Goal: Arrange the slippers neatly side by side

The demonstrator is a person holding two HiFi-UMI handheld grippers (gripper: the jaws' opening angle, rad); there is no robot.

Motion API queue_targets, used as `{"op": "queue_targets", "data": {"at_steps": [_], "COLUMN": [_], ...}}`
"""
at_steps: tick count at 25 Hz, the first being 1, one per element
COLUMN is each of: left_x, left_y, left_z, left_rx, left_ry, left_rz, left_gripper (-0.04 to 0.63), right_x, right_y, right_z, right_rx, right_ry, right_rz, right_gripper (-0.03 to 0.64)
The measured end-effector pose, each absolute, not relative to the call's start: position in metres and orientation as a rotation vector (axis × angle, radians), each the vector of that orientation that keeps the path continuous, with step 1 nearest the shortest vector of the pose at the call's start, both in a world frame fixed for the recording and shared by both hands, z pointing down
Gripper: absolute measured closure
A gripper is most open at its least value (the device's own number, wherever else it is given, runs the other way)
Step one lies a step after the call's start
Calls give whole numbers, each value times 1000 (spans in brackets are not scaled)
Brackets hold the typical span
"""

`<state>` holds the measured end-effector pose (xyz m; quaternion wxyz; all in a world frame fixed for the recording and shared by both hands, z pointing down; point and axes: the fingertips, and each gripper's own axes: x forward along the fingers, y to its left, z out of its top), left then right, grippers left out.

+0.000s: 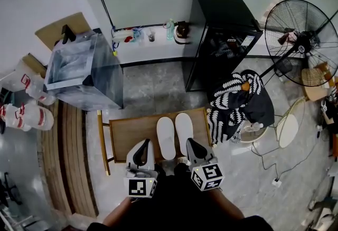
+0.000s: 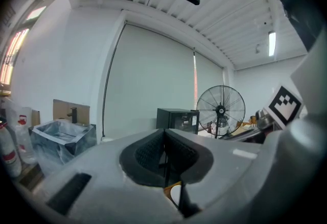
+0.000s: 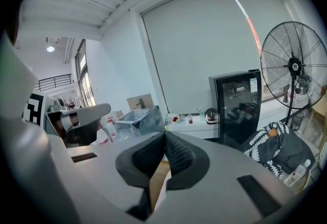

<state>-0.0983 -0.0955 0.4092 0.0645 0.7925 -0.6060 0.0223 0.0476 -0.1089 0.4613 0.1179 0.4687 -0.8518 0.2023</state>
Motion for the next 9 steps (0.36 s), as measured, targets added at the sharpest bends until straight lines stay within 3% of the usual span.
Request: {"op": "queue_targets", "data": {"at_steps": [9], "left_x": [-99], "left_y": [-95], "left_z": [410], "left_rx": [2390], "left_ry": [-1841], "left_rz": [62], "left_gripper": [578], "right_x": [47], "right_y": [-109], "right_z": [467], "right_rx": [1358], "right_ry": [-2484], "right_rz": [587], "right_gripper": [606]}}
